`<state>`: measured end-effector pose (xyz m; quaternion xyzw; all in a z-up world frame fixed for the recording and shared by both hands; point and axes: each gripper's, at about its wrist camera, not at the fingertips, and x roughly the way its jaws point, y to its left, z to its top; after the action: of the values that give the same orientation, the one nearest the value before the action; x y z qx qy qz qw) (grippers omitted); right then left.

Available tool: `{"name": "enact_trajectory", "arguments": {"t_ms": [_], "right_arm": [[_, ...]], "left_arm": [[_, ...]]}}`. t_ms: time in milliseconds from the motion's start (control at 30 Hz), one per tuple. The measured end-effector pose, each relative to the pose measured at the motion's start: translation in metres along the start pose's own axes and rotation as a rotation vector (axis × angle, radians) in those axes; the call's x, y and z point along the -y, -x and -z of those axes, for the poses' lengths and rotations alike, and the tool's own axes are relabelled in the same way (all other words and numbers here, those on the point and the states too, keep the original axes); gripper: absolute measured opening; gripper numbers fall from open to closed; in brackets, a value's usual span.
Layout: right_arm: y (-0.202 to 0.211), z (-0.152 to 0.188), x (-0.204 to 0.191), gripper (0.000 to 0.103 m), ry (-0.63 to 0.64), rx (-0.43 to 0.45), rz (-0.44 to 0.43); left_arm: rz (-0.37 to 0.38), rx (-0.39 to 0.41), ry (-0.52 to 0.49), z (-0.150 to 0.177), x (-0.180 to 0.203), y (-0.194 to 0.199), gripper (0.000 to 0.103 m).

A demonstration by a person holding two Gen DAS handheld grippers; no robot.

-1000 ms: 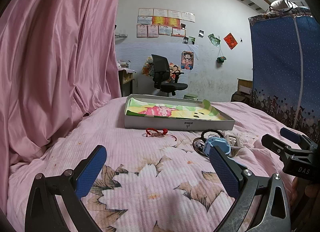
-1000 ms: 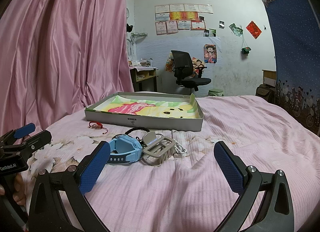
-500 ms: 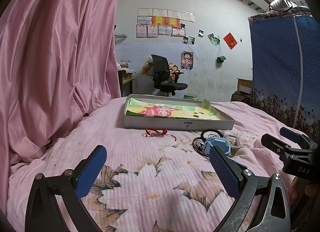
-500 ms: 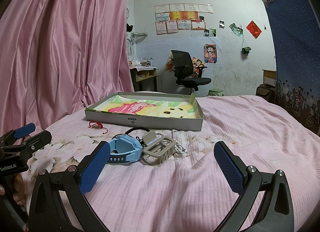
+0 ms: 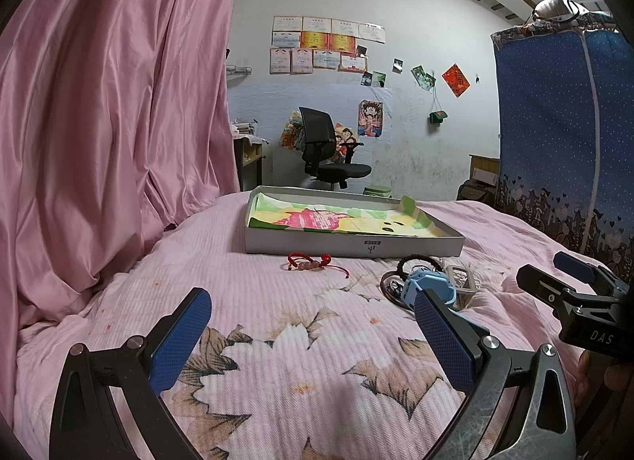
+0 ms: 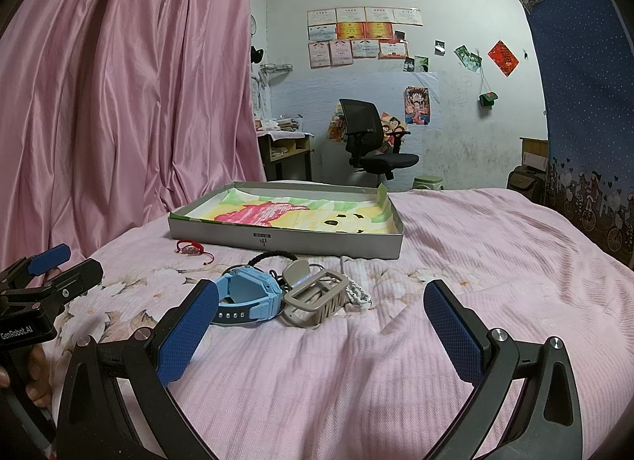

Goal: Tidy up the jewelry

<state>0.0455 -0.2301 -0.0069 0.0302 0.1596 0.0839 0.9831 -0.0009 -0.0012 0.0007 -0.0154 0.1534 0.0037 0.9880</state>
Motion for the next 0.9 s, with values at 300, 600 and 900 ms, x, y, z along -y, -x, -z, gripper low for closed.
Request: {"name": "enact_trajectory", "arguments": {"t_ms": [300,600,900], "right_arm": [[0.0,0.0,0.001,0.102,0.0,-0.001,0.001],[0.002,0.0,0.003,0.102,-0.005,-0.016,0.019],[-0.029,-0.012,0.03,0.102,-0.03,-0.165,0.022]], "left_arm": [[-0.001,-0.002,0.0,0.0,0.0,0.0,0.103],[0.008,-0.048,0.008,0.0,0.018,-0.009,0.103],[0.079,-0.212,0.056,-0.006,0.003,-0.034,0.103]]}}
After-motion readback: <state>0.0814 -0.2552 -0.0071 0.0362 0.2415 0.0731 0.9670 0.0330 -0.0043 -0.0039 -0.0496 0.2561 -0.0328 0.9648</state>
